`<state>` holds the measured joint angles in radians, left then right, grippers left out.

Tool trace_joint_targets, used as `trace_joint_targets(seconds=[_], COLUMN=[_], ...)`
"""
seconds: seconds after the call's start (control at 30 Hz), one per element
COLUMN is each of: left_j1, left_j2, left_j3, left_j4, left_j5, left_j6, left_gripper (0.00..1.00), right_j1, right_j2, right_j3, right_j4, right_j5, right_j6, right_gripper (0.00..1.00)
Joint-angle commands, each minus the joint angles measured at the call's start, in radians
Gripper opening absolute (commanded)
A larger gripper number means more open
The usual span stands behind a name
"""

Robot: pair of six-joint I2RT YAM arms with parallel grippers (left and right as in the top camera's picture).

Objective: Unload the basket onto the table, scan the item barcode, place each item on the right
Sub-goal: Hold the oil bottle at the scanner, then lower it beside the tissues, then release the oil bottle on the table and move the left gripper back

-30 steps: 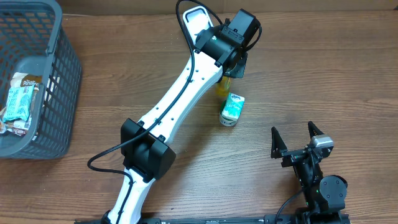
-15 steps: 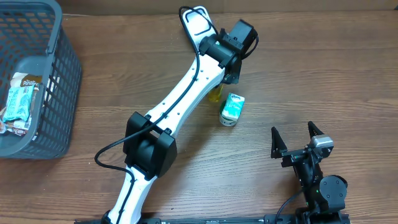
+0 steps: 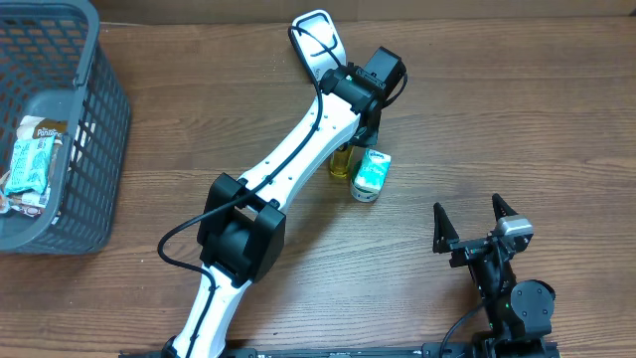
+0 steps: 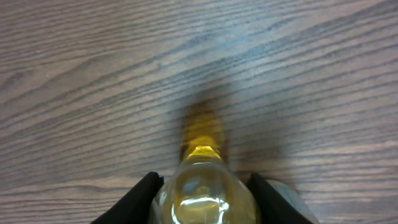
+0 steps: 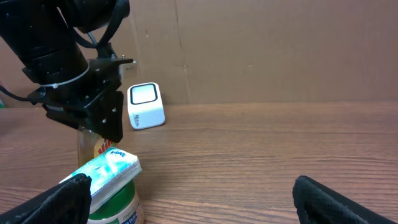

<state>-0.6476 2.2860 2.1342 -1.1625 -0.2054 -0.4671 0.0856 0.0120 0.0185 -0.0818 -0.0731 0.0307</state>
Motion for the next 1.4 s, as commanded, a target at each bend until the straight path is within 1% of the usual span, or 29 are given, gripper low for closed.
trace_joint_targets(seconds=[0.0, 0.07, 0.2, 0.3, 0.4, 0.63, 0.73, 0.83, 1.0, 1.23, 1.37], left_j1=[0.008, 0.008, 0.008, 0.009, 0.009, 0.01, 0.021, 0.041, 0.092, 0.192, 0.257], left_j2=[-0.001, -0.001, -0.004, -0.014, -0.032, -0.07, -0.094, -0.126, -0.221, -0.408, -0.504], left_j3=[0.001, 0.001, 0.002, 0.014, 0.052, 0.183, 0.248, 0.298, 0.377, 0.397, 0.397], left_j4=[-0.018, -0.039, -0.067, -0.068, -0.077, -0.171, -0.215, -0.239, -0.269, -0.28, -0.285], left_j5=[0.02, 0.02, 0.038, 0.043, 0.046, 0.047, 0.042, 0.042, 0.042, 0.009, -0.043], left_j6=[-0.008, -0.008, 0.002, 0.019, 0.042, 0.052, 0.064, 0.064, 0.065, 0.093, 0.188], left_gripper=[0.66, 0.71, 0.75, 0.84, 0.88, 0.96, 0.97, 0.95, 0.95, 0.96, 0.96], right_j1=[-0.003, -0.003, -0.003, -0.003, -0.003, -0.003, -0.003, -0.003, -0.003, -0.003, -0.003], right_j2=[-0.009, -0.009, -0.009, -0.009, -0.009, -0.009, -0.009, -0.009, -0.009, -0.009, -0.009], right_j3=[-0.01, -0.01, -0.01, -0.01, -0.01, -0.01, -0.01, -0.01, -0.01, -0.01, -0.01], right_j4=[0.004, 0.004, 0.004, 0.004, 0.004, 0.004, 0.004, 0.004, 0.004, 0.004, 0.004], right_j5=[0.009, 0.009, 0.009, 0.009, 0.009, 0.009, 0.009, 0.009, 0.009, 0.009, 0.009], right_j6=[0.006, 0.006, 0.006, 0.006, 0.006, 0.006, 0.006, 0.006, 0.006, 0.006, 0.006], right_gripper=[1.0, 1.0, 1.0, 1.0, 1.0, 1.0, 1.0, 1.0, 1.0, 1.0, 1.0])
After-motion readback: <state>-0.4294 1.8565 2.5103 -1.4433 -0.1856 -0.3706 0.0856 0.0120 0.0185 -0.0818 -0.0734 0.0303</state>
